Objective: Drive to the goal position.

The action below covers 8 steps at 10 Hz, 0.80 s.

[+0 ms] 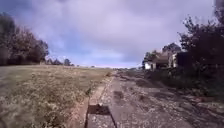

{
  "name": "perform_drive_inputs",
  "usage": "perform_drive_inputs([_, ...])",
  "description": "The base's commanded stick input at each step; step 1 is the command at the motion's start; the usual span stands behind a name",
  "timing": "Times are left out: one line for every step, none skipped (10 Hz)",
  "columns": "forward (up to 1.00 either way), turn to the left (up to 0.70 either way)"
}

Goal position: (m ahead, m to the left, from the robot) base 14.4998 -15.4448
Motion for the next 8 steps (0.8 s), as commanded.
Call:
perform_drive_inputs([0.70,-0.13])
perform_drive_inputs([0.70,-0.13])
perform_drive_inputs([0.70,-0.13])
perform_drive_inputs([0.70,-0.13])
perform_drive_inputs([0.70,-0.13])
perform_drive_inputs([0.70,-0.13])
perform_drive_inputs([0.70,-0.13])
perform_drive_inputs([0.70,-0.13])
